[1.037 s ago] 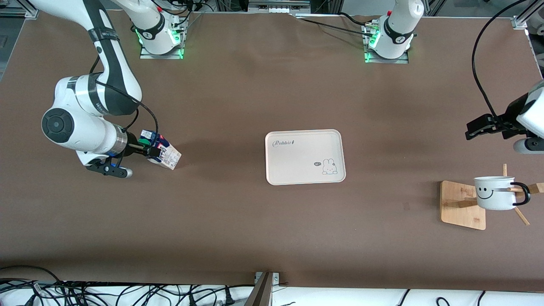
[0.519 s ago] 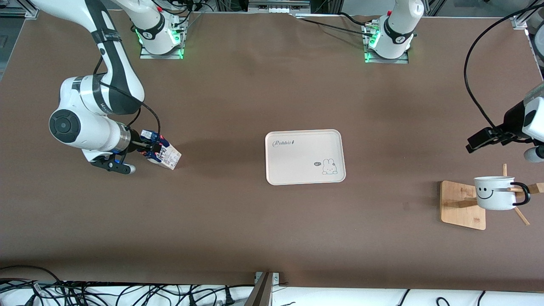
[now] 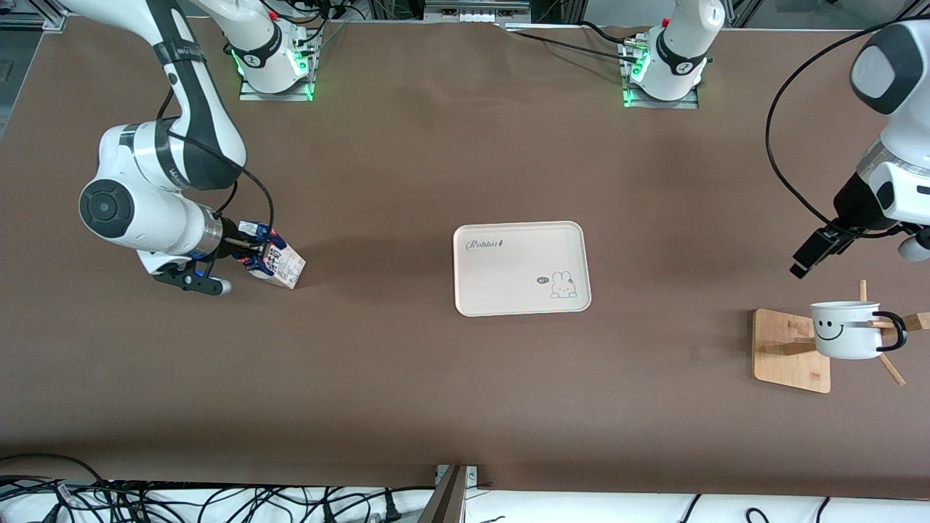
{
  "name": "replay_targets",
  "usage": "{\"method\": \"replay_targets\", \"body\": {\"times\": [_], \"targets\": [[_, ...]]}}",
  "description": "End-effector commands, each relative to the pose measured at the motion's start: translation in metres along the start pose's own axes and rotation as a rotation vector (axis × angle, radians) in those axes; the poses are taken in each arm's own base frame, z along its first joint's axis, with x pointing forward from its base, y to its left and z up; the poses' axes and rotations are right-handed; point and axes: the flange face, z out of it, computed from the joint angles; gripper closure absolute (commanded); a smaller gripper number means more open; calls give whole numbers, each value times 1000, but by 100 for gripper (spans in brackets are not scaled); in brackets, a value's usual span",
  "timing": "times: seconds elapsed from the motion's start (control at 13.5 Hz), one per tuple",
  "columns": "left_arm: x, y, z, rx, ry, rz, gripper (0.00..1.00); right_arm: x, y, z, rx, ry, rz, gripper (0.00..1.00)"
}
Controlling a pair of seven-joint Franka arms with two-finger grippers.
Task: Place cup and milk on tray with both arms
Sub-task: 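Grasp the milk carton with the right gripper and carry it onto the tray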
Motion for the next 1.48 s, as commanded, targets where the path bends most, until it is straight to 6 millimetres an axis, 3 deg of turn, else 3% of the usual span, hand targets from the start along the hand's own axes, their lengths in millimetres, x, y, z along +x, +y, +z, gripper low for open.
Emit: {"method": "replay_targets", "body": {"times": [0.0,0.3,0.44,0.59,0.67,0.81,0.96,1.11,1.41], "targets": [[-4,-24,14,-39,99,-49,0,-19,-43,-36,17,-6,-69,58],[17,-42,57,-133,140,-243,0,-61,-130,-58,41,32,-227,58],[25,-53,71,-163,136,-344,0,-89,-183,-55,87,20,-262,58],[30,-51,90,-190,145,-405,0,-127,-251,-41,104,14,-291,58],[36,-46,91,-207,157,-414,7,-144,-284,-33,116,29,-276,57],[37,-45,93,-207,158,-412,28,-159,-338,-17,177,90,-272,57],[38,-46,93,-206,161,-405,57,-164,-367,-6,188,111,-314,57],[38,-47,93,-205,162,-393,74,-162,-380,8,141,146,-390,56],[39,-46,91,-207,165,-391,88,-160,-381,33,64,155,-438,56]]}}
